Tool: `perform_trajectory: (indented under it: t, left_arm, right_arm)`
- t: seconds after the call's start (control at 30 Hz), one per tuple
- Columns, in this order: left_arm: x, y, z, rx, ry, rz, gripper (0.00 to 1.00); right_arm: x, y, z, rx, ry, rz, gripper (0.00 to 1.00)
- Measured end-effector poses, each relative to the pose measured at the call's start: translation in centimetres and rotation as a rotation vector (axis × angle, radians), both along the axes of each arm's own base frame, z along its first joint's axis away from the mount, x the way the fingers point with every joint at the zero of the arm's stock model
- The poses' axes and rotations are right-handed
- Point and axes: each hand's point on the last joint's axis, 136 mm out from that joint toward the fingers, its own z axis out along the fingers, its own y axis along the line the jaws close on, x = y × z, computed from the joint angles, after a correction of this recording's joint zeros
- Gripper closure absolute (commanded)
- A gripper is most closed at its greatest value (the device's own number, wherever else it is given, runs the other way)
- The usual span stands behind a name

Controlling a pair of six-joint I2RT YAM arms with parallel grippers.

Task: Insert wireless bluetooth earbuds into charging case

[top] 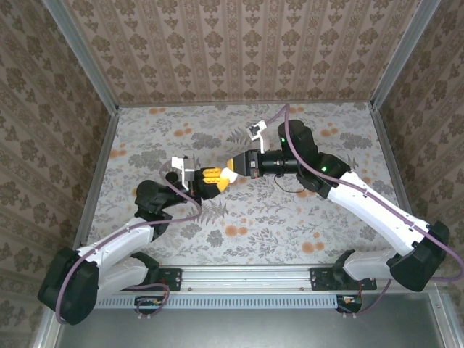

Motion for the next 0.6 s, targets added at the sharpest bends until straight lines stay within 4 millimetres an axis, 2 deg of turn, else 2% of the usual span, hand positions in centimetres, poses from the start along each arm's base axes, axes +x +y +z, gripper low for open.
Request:
perform_trajectory:
  t: [0.1, 0.23, 0.33, 0.43, 0.53, 0.6]
  left_arm:
    - [0.0, 0.0, -0.1, 0.003, 0.006, -0.003, 1.0]
    - [0.5, 0.0, -0.6, 0.018, 0.049, 0.007, 1.0]
    - [2.1, 0.5, -1.2, 0.039, 0.112, 0.072, 1.0]
    - [4.7, 1.7, -1.7, 0.056, 0.196, 0.204, 1.0]
    - [6.9, 2.9, -3.0, 0.094, 0.286, 0.316, 0.99]
    - [8.4, 3.7, -4.6, 0.138, 0.363, 0.381, 0.99]
  right_arm:
    - [0.0, 0.0, -0.1, 0.004, -0.004, -0.001, 0.81]
    - [0.1, -0.1, -0.4, -0.005, -0.01, -0.015, 0.62]
    - [0.5, -1.0, -0.6, -0.036, -0.019, -0.071, 0.5]
    - [0.7, -3.3, -0.9, -0.092, -0.042, -0.161, 0.42]
    - [1.5, -6.8, -1.0, -0.15, -0.095, -0.305, 0.29]
    - [2.1, -9.3, -1.7, -0.195, -0.136, -0.408, 0.22]
